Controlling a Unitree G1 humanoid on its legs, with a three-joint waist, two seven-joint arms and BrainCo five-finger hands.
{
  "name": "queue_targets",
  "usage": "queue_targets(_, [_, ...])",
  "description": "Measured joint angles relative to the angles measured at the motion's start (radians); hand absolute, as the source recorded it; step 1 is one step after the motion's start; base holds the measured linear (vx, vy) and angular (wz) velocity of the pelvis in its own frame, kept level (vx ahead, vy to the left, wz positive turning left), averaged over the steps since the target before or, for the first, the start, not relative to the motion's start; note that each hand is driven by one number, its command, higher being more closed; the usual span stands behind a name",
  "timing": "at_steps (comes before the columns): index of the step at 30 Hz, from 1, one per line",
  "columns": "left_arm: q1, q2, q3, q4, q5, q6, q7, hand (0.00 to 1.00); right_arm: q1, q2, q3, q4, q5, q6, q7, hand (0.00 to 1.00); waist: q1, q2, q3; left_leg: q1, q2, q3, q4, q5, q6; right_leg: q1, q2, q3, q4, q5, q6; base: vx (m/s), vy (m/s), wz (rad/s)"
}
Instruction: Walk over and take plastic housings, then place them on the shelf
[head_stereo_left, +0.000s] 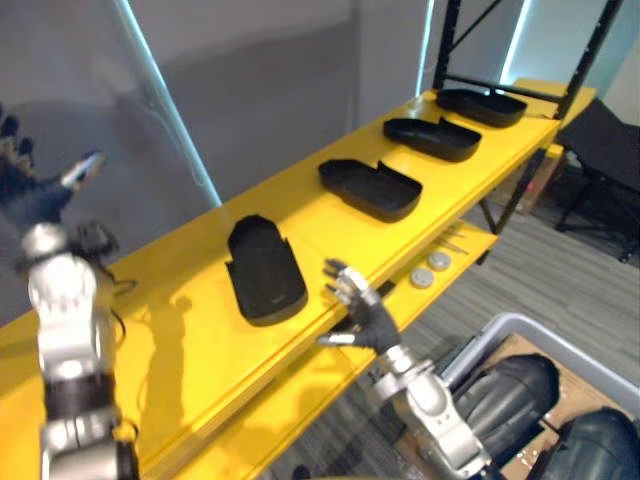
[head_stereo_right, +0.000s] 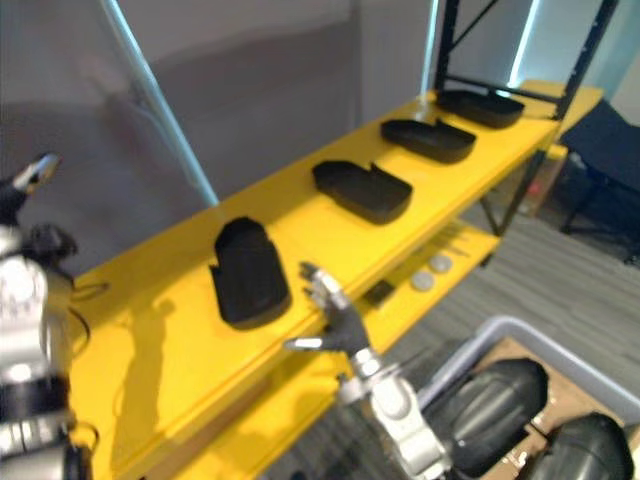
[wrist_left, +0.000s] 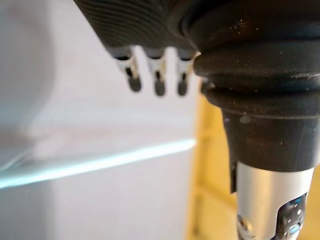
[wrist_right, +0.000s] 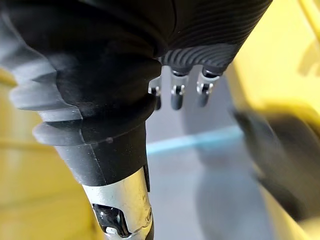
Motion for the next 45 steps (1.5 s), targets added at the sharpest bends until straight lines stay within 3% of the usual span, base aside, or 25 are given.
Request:
queue_targets(2, [0.143, -0.125, -0.009, -0.039, -0.003, -0.015, 0.03, 0.0, -0.001, 0.003, -0.041, 0.0, 0.034, -0.024, 0.005, 0.0, 0.031, -0.009, 0.0, -0.003, 0.0, -0.038, -0.012, 0.016, -0.003, 0.017, 0.003, -0.04, -0.006, -0.001, -0.003, -0.05, -0.043, 0.42])
queue_targets(5, [0.245, -0.206, -0.014, -0.106, -0.007, -0.063, 0.039, 0.0, -0.027, 0.012, -0.071, 0.005, 0.04, -0.039, 0.002, 0.0, 0.066, -0.021, 0.005, -0.006, -0.005, -0.07, -0.012, 0.023, -0.005, 0.034, 0.007, -0.078, -0.01, -0.005, -0.008, -0.06, -0.034, 0.37])
queue_targets(14, [0.365, -0.252, 0.075, -0.161, -0.061, -0.087, 0.022, 0.0, -0.153, 0.053, -0.112, 0.081, 0.075, -0.049, -0.083, 0.0, 0.129, -0.058, 0.034, -0.075, -0.012, -0.178, -0.002, 0.065, -0.011, 0.035, 0.021, -0.193, -0.009, -0.008, -0.012, -0.05, -0.036, 0.39])
queue_targets(16, [0.384, -0.269, 0.081, -0.16, -0.139, -0.111, -0.023, 0.0, -0.162, 0.064, -0.125, 0.135, 0.068, -0.045, -0.113, 0.0, 0.134, -0.058, 0.053, -0.086, -0.013, -0.172, 0.01, 0.07, -0.008, 0.051, 0.021, -0.224, 0.008, -0.008, -0.012, -0.01, -0.022, 0.44])
queue_targets(17, [0.388, -0.274, 0.08, -0.16, -0.152, -0.122, -0.039, 0.0, -0.161, 0.063, -0.125, 0.145, 0.061, -0.041, -0.12, 0.0, 0.132, -0.053, 0.057, -0.087, -0.006, -0.133, 0.014, 0.055, 0.01, 0.057, 0.018, -0.235, 0.013, -0.008, -0.013, -0.08, 0.031, 0.68])
queue_targets(18, [0.387, -0.284, 0.058, -0.16, -0.171, -0.168, -0.076, 0.0, -0.155, 0.046, -0.139, 0.141, 0.057, -0.038, -0.128, 0.0, 0.105, -0.031, 0.073, -0.116, 0.029, 0.039, 0.08, 0.021, 0.038, 0.08, 0.015, -0.284, 0.018, -0.008, -0.012, -0.1, 0.04, 0.74])
queue_targets(19, [0.382, -0.286, 0.033, -0.159, -0.171, -0.193, -0.085, 0.0, -0.146, 0.033, -0.156, 0.139, 0.053, -0.039, -0.125, 0.0, 0.102, -0.03, 0.073, -0.133, 0.035, 0.107, 0.105, -0.027, 0.041, 0.082, -0.004, -0.309, 0.01, -0.004, -0.008, -0.09, 0.107, 0.8])
queue_targets(20, [0.365, -0.288, 0.007, -0.156, -0.168, -0.215, -0.088, 0.0, -0.132, 0.031, -0.181, 0.136, 0.053, -0.046, -0.122, 0.0, 0.101, -0.049, 0.077, -0.162, 0.049, 0.187, 0.188, -0.053, 0.094, 0.074, -0.035, -0.329, 0.003, -0.008, -0.012, -0.02, 0.11, 0.3])
queue_targets(21, [0.358, -0.288, -0.009, -0.156, -0.168, -0.224, -0.088, 0.0, -0.123, 0.028, -0.202, 0.132, 0.054, -0.048, -0.121, 0.0, 0.1, -0.044, 0.074, -0.175, 0.065, 0.221, 0.267, -0.065, 0.109, 0.066, -0.049, -0.325, 0.018, -0.012, -0.006, 0.02, 0.125, 0.16])
queue_targets(22, [0.349, -0.289, -0.026, -0.157, -0.168, -0.231, -0.09, 0.0, -0.106, 0.023, -0.221, 0.116, 0.055, -0.061, -0.118, 0.0, 0.083, -0.02, 0.066, -0.162, 0.085, 0.235, 0.296, -0.107, 0.061, 0.066, -0.049, -0.325, 0.035, -0.011, 0.003, 0.07, 0.1, 0.11])
queue_targets(23, [0.335, -0.286, -0.033, -0.153, -0.168, -0.231, -0.09, 0.0, -0.096, 0.023, -0.234, 0.112, 0.055, -0.07, -0.115, 0.0, 0.072, -0.019, 0.067, -0.157, 0.074, 0.231, 0.278, -0.105, 0.033, 0.07, -0.053, -0.326, 0.039, -0.001, 0.022, 0.1, 0.125, 0.1])
queue_targets(27, [0.224, -0.251, -0.075, -0.149, -0.134, -0.225, -0.09, 0.0, -0.067, 0.066, -0.267, 0.081, 0.071, -0.075, -0.109, 0.0, 0.04, -0.066, 0.086, -0.103, 0.006, 0.239, 0.153, -0.06, 0.06, 0.065, -0.107, -0.325, 0.045, 0.049, 0.015, 0.07, 0.144, 0.1])
queue_targets(28, [0.189, -0.239, -0.086, -0.149, -0.13, -0.214, -0.101, 0.0, -0.049, 0.086, -0.28, 0.067, 0.076, -0.075, -0.105, 0.0, 0.04, -0.078, 0.091, -0.09, -0.003, 0.237, 0.117, -0.05, 0.069, 0.057, -0.113, -0.323, 0.061, 0.068, -0.004, 0.03, 0.174, 0.04])
queue_targets(32, [0.152, -0.204, -0.083, -0.145, -0.14, -0.172, -0.146, 0.0, -0.023, 0.108, -0.305, 0.003, 0.063, -0.076, -0.106, 0.0, 0.037, -0.074, 0.094, -0.033, -0.002, 0.236, 0.041, -0.034, 0.097, -0.039, -0.153, -0.246, 0.259, 0.123, -0.087, 0.07, 0.139, -0.02])
queue_targets(33, [0.149, -0.199, -0.084, -0.144, -0.14, -0.165, -0.155, 0.0, -0.024, 0.11, -0.308, 0.003, 0.063, -0.076, -0.105, 0.0, 0.036, -0.065, 0.099, -0.027, 0.002, 0.233, 0.037, -0.035, 0.101, -0.052, -0.154, -0.219, 0.275, 0.099, -0.094, 0.08, 0.076, 0.07])
queue_targets(35, [0.12, -0.17, -0.087, -0.116, -0.14, -0.16, -0.169, 0.0, -0.024, 0.113, -0.31, 0.002, 0.064, -0.076, -0.098, 0.0, 0.024, -0.062, 0.101, -0.022, 0.024, 0.206, 0.038, -0.053, 0.102, -0.084, -0.12, -0.153, 0.268, 0.021, -0.08, 0.07, 0.044, 0.21])
queue_targets(36, [0.116, -0.166, -0.088, -0.11, -0.14, -0.158, -0.172, 0.0, -0.026, 0.114, -0.31, 0.002, 0.063, -0.076, -0.092, 0.0, 0.022, -0.061, 0.102, -0.019, 0.031, 0.204, 0.037, -0.055, 0.1, -0.095, -0.112, -0.146, 0.261, 0.02, -0.078, 0.06, 0.03, 0.16])
queue_targets(38, [0.115, -0.159, -0.095, -0.093, -0.141, -0.156, -0.182, 0.0, -0.022, 0.114, -0.309, -0.006, 0.053, -0.076, -0.072, 0.0, 0.019, -0.058, 0.103, -0.015, 0.05, 0.203, 0.042, -0.061, 0.083, -0.117, -0.079, -0.108, 0.208, 0.031, -0.061, 0.07, 0.001, 0.11])
queue_targets(39, [0.115, -0.156, -0.106, -0.086, -0.145, -0.15, -0.188, 0.0, -0.02, 0.114, -0.312, -0.026, 0.052, -0.075, -0.053, 0.0, 0.017, -0.064, 0.099, -0.012, 0.048, 0.197, 0.042, -0.064, 0.074, -0.122, -0.067, -0.09, 0.146, 0.053, -0.033, 0.08, -0.043, 0.16])
queue_targets(41, [0.116, -0.149, -0.122, -0.086, -0.165, -0.146, -0.191, 0.0, -0.024, 0.113, -0.316, -0.038, 0.051, -0.075, -0.034, 0.0, 0.019, -0.074, 0.093, -0.012, 0.044, 0.193, 0.044, -0.068, 0.06, -0.116, -0.048, -0.088, 0.071, 0.075, -0.016, 0.11, -0.109, 0.14])
queue_targets(43, [0.119, -0.149, -0.134, -0.086, -0.182, -0.141, -0.202, 0.0, -0.023, 0.113, -0.317, -0.046, 0.051, -0.074, -0.014, 0.0, 0.018, -0.106, 0.073, -0.017, 0.016, 0.183, 0.04, -0.065, 0.041, -0.104, -0.036, -0.089, 0.009, 0.14, -0.026, 0.12, -0.186, 0.15])
queue_targets(44, [0.127, -0.163, -0.136, -0.086, -0.185, -0.141, -0.209, 0.0, -0.028, 0.106, -0.319, -0.048, 0.043, -0.072, -0.015, 0.0, 0.021, -0.113, 0.066, -0.016, 0.011, 0.187, 0.042, -0.065, 0.034, -0.089, -0.04, -0.101, -0.015, 0.114, -0.004, 0.11, -0.214, 0.07])
queue_targets(45, [0.143, -0.197, -0.144, -0.086, -0.192, -0.14, -0.224, 0.0, -0.034, 0.086, -0.329, -0.057, 0.031, -0.065, -0.018, 0.0, 0.02, -0.084, 0.069, -0.015, 0.025, 0.186, 0.039, -0.062, 0.024, -0.075, -0.022, -0.104, -0.03, 0.114, -0.004, 0.1, -0.197, 0.02])
